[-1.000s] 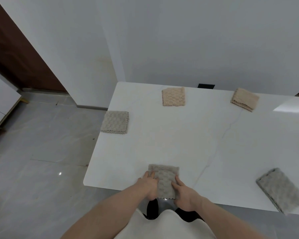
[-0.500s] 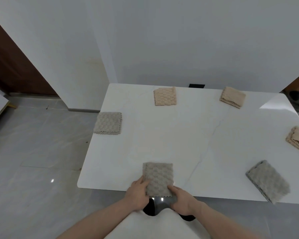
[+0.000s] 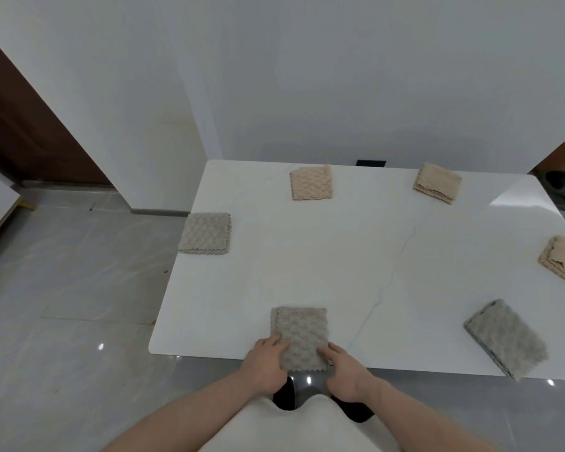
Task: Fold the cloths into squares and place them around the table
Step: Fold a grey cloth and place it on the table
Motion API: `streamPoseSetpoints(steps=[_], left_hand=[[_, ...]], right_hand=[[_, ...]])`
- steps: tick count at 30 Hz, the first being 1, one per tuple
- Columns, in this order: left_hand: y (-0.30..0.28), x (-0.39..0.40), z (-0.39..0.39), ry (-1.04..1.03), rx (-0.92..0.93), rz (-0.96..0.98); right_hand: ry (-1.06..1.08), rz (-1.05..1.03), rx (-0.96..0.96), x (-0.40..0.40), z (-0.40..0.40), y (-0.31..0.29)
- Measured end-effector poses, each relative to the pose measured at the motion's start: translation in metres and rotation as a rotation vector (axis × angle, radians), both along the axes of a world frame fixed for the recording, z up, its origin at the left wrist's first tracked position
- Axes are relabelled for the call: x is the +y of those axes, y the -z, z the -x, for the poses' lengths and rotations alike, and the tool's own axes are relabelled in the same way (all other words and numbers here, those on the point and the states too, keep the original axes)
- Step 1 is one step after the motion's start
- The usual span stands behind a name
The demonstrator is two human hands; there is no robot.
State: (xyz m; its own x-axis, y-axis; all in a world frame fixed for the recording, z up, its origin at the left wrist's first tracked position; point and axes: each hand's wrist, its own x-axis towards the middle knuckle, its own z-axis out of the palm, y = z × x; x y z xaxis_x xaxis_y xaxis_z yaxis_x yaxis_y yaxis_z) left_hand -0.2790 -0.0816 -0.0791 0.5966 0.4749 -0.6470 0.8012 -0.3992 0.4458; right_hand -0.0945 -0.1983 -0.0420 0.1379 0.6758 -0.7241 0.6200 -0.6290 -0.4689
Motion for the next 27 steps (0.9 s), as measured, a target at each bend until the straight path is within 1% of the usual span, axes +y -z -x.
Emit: streamPoseSetpoints(steps=[3, 6, 9, 14, 17, 22, 27], left_hand=[[-0.008, -0.003, -0.007, -0.007, -0.014, 0.014], [-0.020, -0.006, -0.017, -0.026, -0.107, -0.006], [-0.027, -0.008, -0.019, -0.019, -0.178, -0.065], [-0.032, -0.011, -0.022, -0.003, -0.171, -0.090], [-0.039, -0.019, -0.033, -0.024, -0.201, -0.085], [-0.044, -0.042, -0.075, -0.050, -0.212, -0.070], [-0.051, -0.089, -0.145, -0.056, -0.225, -0.053]], right_hand=[[0.028, -0.008, -0.002, -0.003, -0.003, 0.004], [0.059, -0.041, 0.001, -0.011, -0.007, 0.004], [0.078, -0.077, -0.006, -0.018, -0.011, 0.003], [0.092, -0.112, -0.008, -0.026, -0.024, 0.001], [0.120, -0.137, -0.029, -0.038, -0.038, 0.002], [0.166, -0.175, -0.039, -0.071, -0.078, 0.000], [0.238, -0.234, -0.056, -0.129, -0.139, -0.001]])
